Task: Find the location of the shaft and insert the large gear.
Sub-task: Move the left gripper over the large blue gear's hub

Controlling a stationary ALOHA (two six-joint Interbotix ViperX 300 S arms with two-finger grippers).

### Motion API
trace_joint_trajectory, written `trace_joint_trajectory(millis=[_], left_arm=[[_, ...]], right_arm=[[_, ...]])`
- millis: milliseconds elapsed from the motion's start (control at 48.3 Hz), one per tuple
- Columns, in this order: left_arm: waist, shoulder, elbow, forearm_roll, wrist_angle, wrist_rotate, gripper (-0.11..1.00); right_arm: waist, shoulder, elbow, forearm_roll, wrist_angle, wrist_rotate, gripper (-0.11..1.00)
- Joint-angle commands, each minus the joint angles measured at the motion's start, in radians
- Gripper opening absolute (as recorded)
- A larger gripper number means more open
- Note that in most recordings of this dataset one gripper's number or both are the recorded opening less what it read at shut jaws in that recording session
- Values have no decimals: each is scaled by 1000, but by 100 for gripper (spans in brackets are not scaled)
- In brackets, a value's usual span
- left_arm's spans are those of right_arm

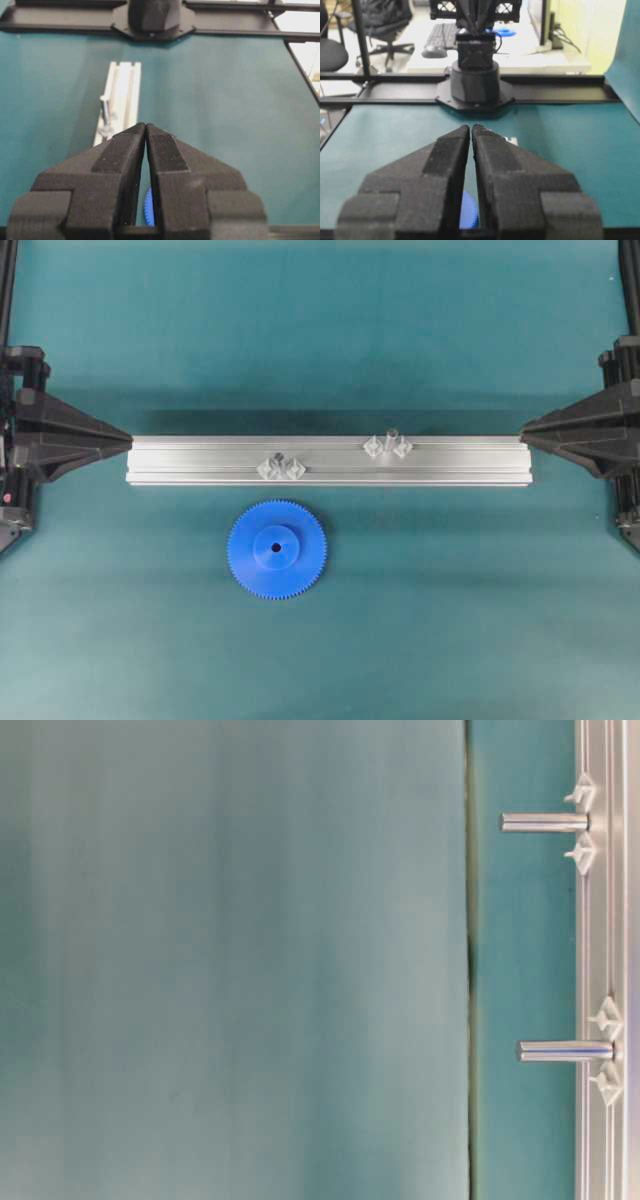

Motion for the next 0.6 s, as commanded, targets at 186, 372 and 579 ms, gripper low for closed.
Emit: trace_joint_trajectory(millis=[186,372,579], left_arm=[[-63,152,-112,12,109,-51,1],[-89,285,-184,12,163,-54,1],[-95,448,-270,12,175,-57,1]], right_arm=[[0,8,-60,20,161,11,5],[2,5,-92,20,347,44,2],[3,6,-121,20,495,87,2]])
